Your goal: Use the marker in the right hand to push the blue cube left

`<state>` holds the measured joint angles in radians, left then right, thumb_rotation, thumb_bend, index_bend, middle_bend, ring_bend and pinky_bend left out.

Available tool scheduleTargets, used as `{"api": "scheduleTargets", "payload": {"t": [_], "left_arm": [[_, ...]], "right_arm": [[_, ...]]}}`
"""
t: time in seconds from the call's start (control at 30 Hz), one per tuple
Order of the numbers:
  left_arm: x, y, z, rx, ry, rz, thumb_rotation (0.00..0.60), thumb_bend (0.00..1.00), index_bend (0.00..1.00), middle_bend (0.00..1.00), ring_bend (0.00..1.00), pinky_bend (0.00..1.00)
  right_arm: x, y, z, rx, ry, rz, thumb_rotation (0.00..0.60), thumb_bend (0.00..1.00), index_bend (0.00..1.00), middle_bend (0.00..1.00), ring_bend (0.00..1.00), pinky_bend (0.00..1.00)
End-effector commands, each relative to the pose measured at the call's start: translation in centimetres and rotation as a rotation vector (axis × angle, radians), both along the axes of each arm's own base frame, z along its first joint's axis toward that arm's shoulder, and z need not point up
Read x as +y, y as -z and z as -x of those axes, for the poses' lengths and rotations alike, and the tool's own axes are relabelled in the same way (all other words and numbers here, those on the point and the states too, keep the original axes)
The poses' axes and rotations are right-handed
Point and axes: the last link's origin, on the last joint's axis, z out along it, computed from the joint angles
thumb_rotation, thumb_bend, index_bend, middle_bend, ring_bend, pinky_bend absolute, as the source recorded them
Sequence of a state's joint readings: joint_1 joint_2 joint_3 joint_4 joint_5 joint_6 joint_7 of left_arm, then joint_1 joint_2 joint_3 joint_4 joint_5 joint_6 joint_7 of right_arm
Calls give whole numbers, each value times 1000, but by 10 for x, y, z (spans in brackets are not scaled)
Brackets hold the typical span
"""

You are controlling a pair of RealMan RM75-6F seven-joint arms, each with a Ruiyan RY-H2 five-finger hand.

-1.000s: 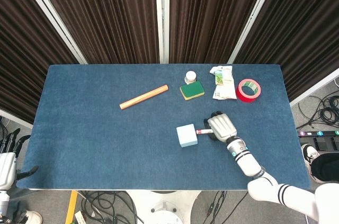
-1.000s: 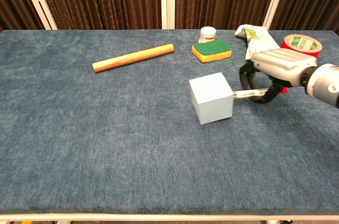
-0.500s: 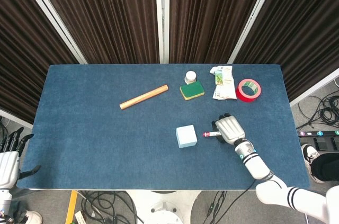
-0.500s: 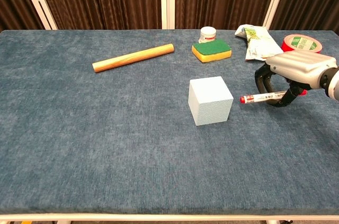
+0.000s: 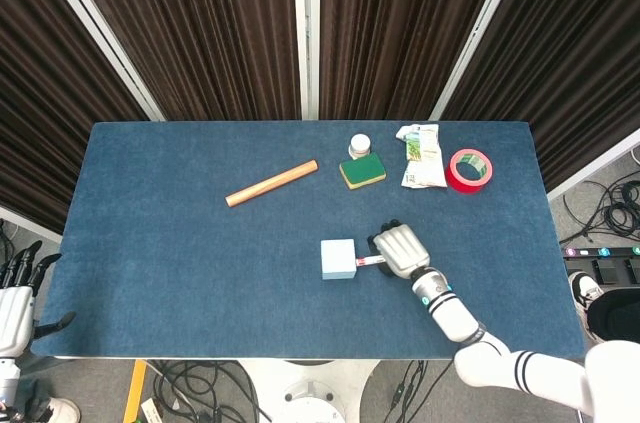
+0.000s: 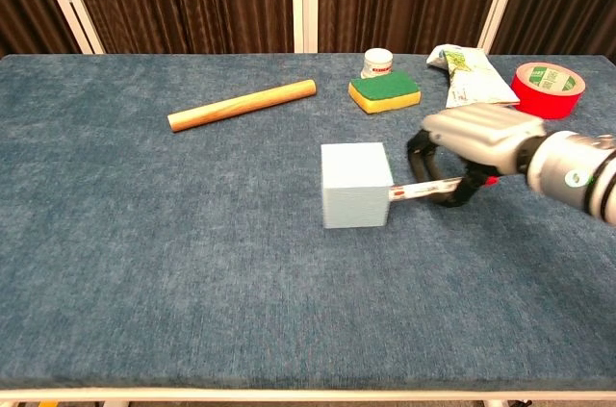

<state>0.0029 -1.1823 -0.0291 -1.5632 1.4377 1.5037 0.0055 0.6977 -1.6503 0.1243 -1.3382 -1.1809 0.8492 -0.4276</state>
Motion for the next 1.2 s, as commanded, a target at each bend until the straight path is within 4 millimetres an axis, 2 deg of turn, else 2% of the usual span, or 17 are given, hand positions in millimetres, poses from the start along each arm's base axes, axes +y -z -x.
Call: {"api": "scheduleTargets", "payload": {"t": [0.03, 0.33, 0.43, 0.5, 0.73, 0.83, 1.0, 1.2], "left_arm": [[-1, 0, 1, -2, -1, 0, 600, 46, 235, 144, 64, 121], [-2, -1, 2, -4, 0, -3, 600, 45, 235, 144, 64, 121], [-1, -1, 2, -3, 1, -1, 600, 46, 235, 144, 64, 121], [-2, -1, 1, -3, 3, -4, 600, 46, 235, 144, 64, 121], [-1, 0, 0, -4, 12, 2, 600, 45, 235, 144, 64, 121], [2, 1, -2, -5, 23, 4, 600, 46, 235, 144, 64, 121], [2, 1, -3, -3, 24, 4, 600, 46, 235, 144, 64, 121], [-1, -1, 0, -1, 11, 1, 600, 46, 235, 144, 64, 121]], "right_arm": [[3, 12, -20, -21, -13, -14, 600, 332, 588, 565, 311, 247], [5, 32, -65, -44, -39, -25, 600, 335, 588, 564, 311, 241], [5, 34, -73, -39, -44, -26, 600, 334, 588, 565, 312, 242], [5, 31, -73, -34, -43, -20, 600, 335, 588, 564, 312, 241], [1, 7, -41, 33, 0, 16, 600, 334, 589, 564, 311, 239], [0, 4, -34, 48, 14, 21, 600, 335, 589, 564, 312, 239], [-3, 9, -41, 31, 17, 16, 600, 335, 588, 563, 311, 237], [-6, 27, -63, 19, -7, 5, 600, 333, 591, 564, 312, 236]]}}
